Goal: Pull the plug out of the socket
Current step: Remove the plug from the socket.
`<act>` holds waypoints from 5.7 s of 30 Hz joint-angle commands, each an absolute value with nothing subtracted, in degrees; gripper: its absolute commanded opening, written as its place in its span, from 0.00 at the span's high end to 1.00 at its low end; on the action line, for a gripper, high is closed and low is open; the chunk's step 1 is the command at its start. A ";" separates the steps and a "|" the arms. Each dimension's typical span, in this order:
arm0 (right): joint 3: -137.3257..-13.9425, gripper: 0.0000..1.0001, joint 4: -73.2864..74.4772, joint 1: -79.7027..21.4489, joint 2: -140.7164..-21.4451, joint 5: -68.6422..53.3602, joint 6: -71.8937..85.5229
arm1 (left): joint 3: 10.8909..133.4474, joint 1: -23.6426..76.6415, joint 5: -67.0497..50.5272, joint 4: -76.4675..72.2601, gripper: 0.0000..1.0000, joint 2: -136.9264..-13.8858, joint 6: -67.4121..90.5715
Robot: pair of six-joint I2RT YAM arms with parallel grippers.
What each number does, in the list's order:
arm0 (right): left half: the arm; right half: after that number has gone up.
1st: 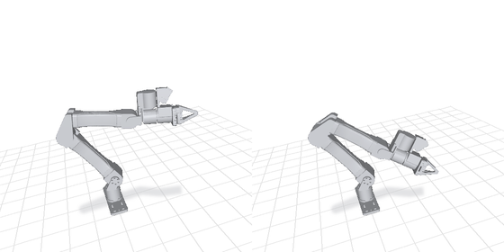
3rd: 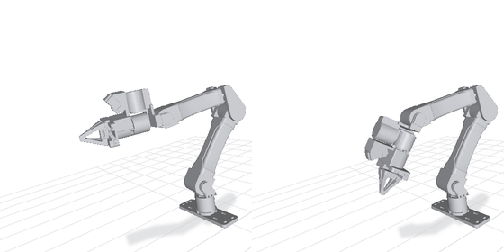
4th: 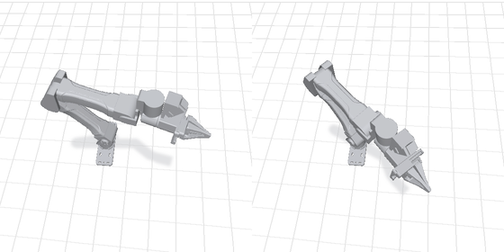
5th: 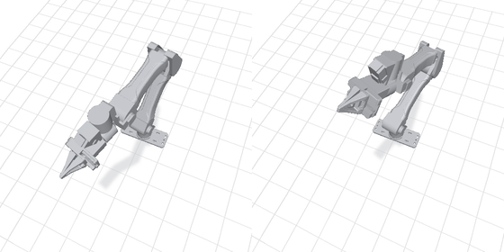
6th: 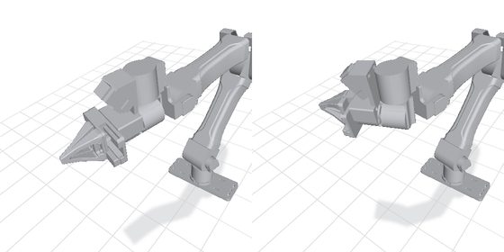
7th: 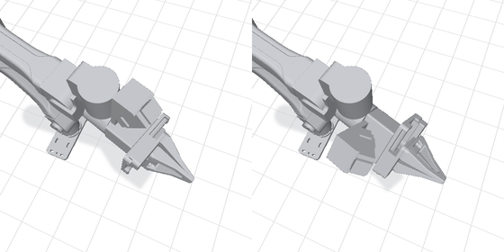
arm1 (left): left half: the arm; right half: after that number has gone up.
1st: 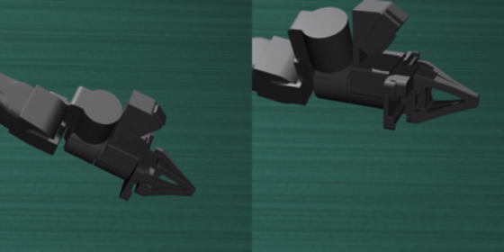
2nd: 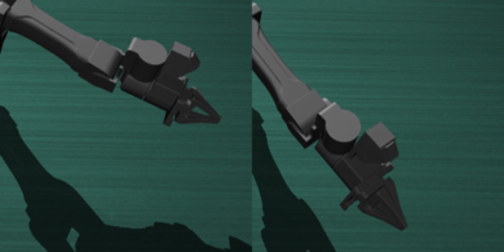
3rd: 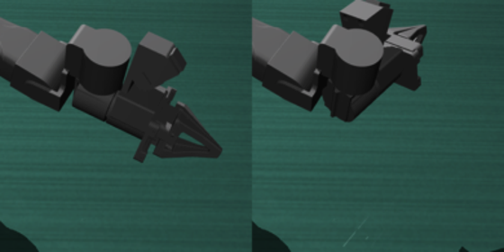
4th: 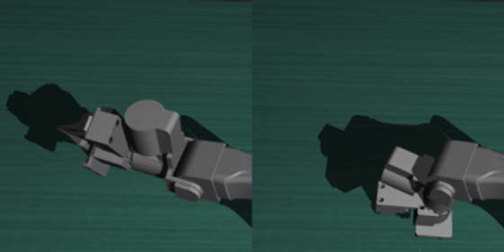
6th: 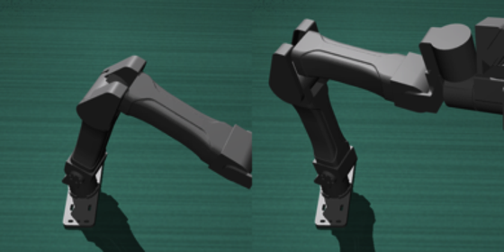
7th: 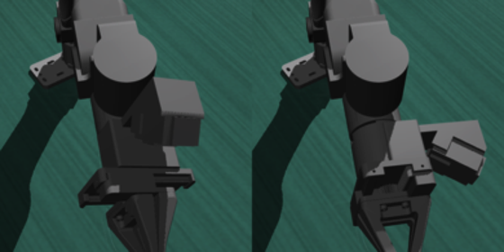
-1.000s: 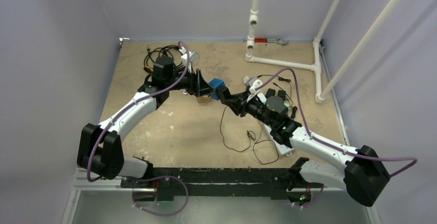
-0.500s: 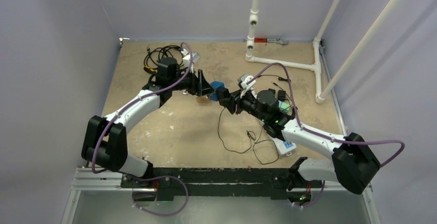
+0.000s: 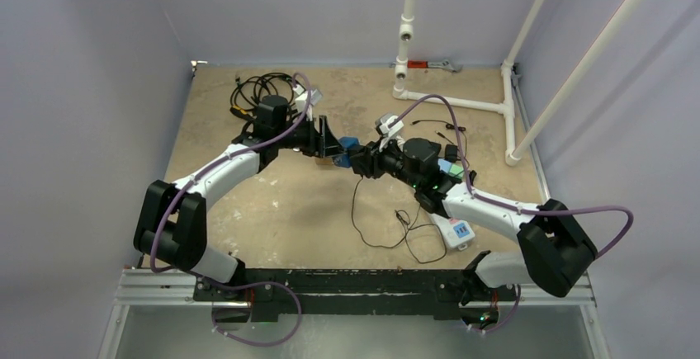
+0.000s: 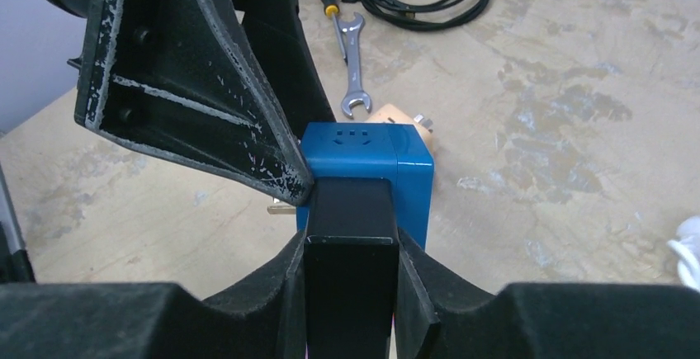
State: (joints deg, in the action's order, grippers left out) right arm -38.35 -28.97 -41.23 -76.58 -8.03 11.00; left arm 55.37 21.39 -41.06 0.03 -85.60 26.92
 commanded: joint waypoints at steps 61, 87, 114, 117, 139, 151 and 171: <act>-39.62 1.00 -28.26 -36.77 -66.84 -3.35 16.02 | 58.18 23.20 -40.03 3.69 0.01 -79.32 19.89; -43.17 1.00 -29.68 -31.40 -66.07 -26.57 22.92 | 58.96 25.38 -37.74 10.24 0.01 -74.94 11.37; -58.36 1.00 -1.09 -31.05 -70.70 -35.18 26.16 | 43.87 47.04 -3.28 2.86 0.09 -52.46 -17.00; -58.18 1.00 1.71 -31.08 -70.71 -36.68 24.58 | 42.97 49.41 1.84 2.08 0.09 -52.86 -18.54; -57.29 1.00 5.74 -32.52 -72.22 -43.25 19.77 | 42.42 56.46 5.11 -0.10 0.18 -59.97 -19.72; -57.44 1.00 5.51 -33.72 -70.58 -44.49 19.86 | 44.31 56.43 4.05 3.63 0.55 -63.21 -17.94; -54.87 1.00 5.94 -33.21 -68.90 -37.33 21.44 | 42.19 56.35 1.44 1.38 1.00 -58.26 -16.50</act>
State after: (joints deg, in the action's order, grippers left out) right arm -52.99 4.45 -33.30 -71.83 -41.52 24.88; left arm 41.56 56.34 4.03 3.97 -59.42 -18.61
